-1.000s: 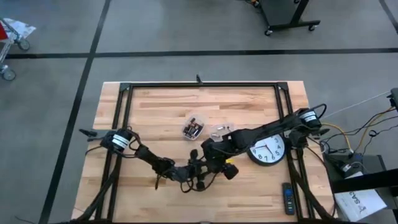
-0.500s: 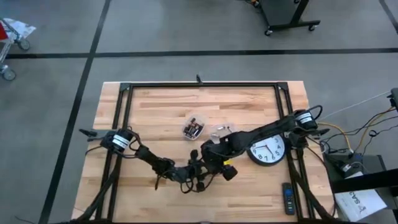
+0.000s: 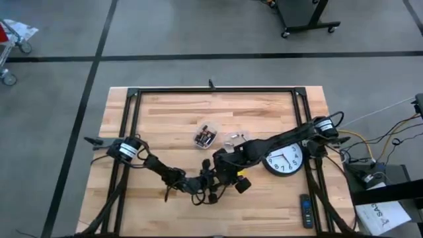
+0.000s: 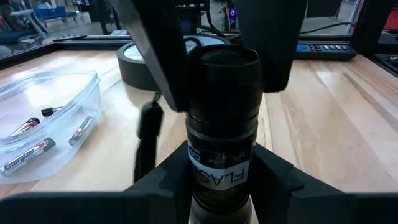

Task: Insert battery
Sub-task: Close the black flashlight cover

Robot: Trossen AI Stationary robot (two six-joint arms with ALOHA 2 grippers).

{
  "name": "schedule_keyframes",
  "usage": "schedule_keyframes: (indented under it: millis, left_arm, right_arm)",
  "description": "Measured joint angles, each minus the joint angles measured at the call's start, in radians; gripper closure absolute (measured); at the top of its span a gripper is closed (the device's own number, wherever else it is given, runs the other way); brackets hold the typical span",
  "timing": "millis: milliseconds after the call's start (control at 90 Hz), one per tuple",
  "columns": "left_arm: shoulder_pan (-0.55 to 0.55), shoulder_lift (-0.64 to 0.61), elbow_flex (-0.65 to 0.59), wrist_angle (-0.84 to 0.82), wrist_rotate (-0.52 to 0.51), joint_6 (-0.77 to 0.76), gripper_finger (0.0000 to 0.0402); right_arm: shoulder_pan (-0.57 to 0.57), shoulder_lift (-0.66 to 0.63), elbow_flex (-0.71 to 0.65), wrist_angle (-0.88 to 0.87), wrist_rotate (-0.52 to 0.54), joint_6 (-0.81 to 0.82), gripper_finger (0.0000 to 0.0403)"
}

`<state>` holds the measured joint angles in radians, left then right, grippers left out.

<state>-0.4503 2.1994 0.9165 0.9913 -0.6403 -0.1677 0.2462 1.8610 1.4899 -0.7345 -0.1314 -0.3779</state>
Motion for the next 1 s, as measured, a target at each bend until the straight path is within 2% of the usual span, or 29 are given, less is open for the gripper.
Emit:
schedule_keyframes:
  millis: [211,722,1000]
  left_arm:
    - [0.000,0.000,0.000,0.000,0.000,0.000,0.0297]
    - [0.000,0.000,-0.001,0.006,-0.002,0.001,0.0300]
    - [0.000,0.000,-0.001,0.008,-0.002,0.001,0.0300]
  right_arm:
    - [0.000,0.000,0.000,-0.008,0.000,-0.007,0.0255]
    - [0.000,0.005,-0.001,-0.013,0.001,-0.002,0.0287]
    - [0.000,0.006,-0.008,-0.007,0.019,0.148,0.0286]
